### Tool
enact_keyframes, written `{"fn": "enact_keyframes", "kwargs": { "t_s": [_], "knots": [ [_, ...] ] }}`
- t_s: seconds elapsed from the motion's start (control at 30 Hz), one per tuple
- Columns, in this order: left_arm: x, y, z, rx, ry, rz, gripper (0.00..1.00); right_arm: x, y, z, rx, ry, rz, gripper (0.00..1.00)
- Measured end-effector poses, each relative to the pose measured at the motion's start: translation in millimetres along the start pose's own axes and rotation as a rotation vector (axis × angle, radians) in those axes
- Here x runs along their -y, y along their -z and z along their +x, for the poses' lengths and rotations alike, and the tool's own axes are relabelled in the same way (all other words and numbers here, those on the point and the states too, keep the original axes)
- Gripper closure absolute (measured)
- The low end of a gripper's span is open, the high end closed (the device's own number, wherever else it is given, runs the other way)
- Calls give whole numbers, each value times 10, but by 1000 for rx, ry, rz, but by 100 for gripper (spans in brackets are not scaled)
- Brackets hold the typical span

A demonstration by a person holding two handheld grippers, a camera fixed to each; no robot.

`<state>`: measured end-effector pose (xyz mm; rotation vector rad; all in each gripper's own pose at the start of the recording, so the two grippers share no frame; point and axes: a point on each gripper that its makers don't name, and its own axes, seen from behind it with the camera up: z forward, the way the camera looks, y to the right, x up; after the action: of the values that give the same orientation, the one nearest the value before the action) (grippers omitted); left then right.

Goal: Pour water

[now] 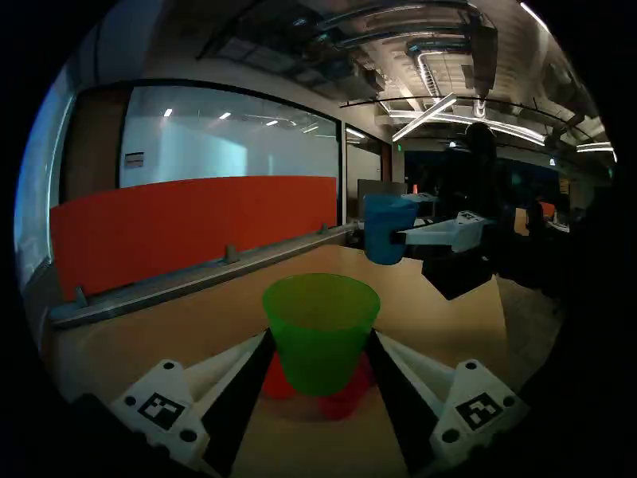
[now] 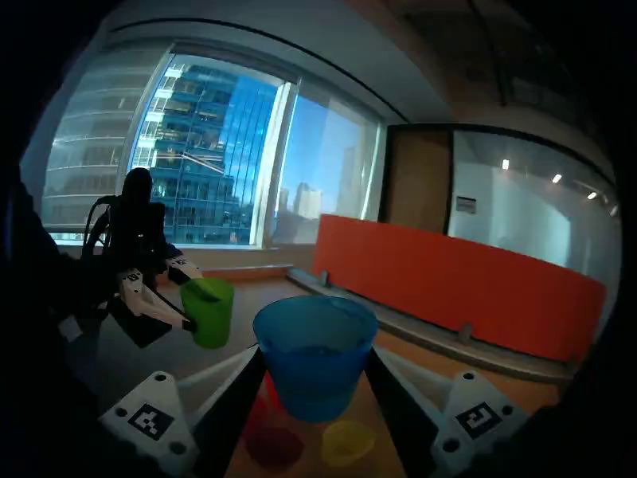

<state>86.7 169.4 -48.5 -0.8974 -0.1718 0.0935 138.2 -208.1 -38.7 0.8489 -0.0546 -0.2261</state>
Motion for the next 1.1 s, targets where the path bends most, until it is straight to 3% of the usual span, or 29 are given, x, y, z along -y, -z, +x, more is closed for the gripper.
{"fn": "enact_keyframes", "kwargs": {
  "t_s": [0.4,0.67,1.1],
  "knots": [
    [-120,-37,-9,1,-9,-17,19,47,-293,277,5,217,29,14],
    [-209,-61,-2,-1,-10,-37,19,64,-462,467,1,327,47,14],
    [-304,-103,7,-2,-8,-56,19,55,-682,733,-18,547,41,15]
  ]
}}
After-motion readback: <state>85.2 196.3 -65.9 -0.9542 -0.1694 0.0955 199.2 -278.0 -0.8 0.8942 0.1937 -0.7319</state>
